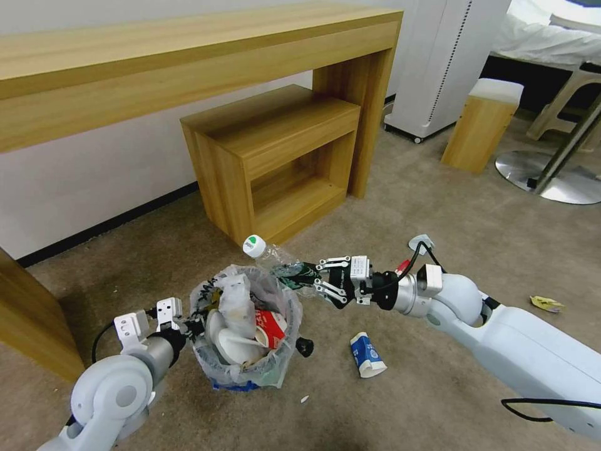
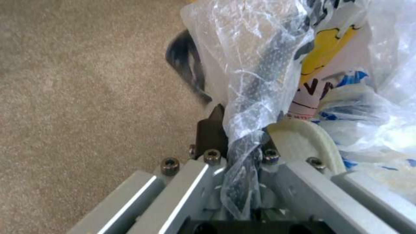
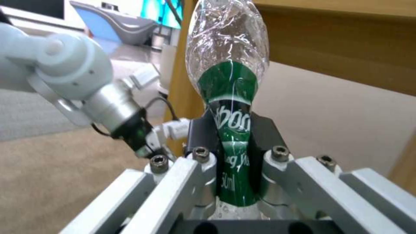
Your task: Pick up the trash bin and place the garbage on the floor into it.
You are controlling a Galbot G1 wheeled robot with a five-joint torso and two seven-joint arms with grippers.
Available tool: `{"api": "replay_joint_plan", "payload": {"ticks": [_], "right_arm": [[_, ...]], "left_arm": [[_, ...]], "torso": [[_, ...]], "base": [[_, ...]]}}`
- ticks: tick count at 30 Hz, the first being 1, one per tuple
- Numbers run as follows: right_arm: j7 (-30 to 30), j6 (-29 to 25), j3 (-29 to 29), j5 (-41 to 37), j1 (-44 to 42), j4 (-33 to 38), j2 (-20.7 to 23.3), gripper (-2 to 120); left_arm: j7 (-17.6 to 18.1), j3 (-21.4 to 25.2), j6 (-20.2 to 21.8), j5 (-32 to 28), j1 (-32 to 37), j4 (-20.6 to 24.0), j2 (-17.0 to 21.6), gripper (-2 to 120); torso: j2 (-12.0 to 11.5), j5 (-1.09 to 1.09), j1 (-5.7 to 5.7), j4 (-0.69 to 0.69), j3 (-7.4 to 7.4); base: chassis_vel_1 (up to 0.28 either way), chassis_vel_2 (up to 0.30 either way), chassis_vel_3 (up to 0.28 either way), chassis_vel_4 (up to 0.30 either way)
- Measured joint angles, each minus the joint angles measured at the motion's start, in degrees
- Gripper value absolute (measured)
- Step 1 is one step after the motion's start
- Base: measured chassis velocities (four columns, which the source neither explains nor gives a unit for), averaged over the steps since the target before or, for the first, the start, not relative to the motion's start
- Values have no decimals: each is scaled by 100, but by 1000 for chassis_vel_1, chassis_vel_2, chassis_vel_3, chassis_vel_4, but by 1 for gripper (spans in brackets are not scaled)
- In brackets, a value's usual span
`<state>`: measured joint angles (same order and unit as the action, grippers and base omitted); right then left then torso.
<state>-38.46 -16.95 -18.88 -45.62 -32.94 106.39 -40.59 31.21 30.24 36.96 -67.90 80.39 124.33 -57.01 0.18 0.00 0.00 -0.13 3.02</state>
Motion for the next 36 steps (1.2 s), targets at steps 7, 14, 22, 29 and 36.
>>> {"api": "replay_joint_plan", "payload": {"ticks": [7,14,22,29,36], "right_arm": [[142,17,-602,-149,372,12,-308,8],[273,30,-1198,-317,784,12,-674,8],[337,33,-1662,-355,964,-43,-842,8],[370,-10,-1759,-259,965,-178,-945,8],[374,-67,-1788,-193,950,-276,-986,8]], "left_arm": [[79,-63,-16,-184,-188,-97,113,0],[61,-57,-62,-186,-210,-127,159,0],[55,-55,-105,-261,-275,-114,240,0],[62,-22,-118,-298,-220,11,278,0],[99,23,-124,-379,-103,255,320,0]], "torso": [[0,-2,0,0,0],[0,-2,0,1,0],[0,-1,0,0,0],[0,0,0,0,0],[0,0,0,0,0]], "base": [[0,0,0,0],[0,0,0,0],[0,0,0,0],[0,0,0,0],[0,0,0,0]]}}
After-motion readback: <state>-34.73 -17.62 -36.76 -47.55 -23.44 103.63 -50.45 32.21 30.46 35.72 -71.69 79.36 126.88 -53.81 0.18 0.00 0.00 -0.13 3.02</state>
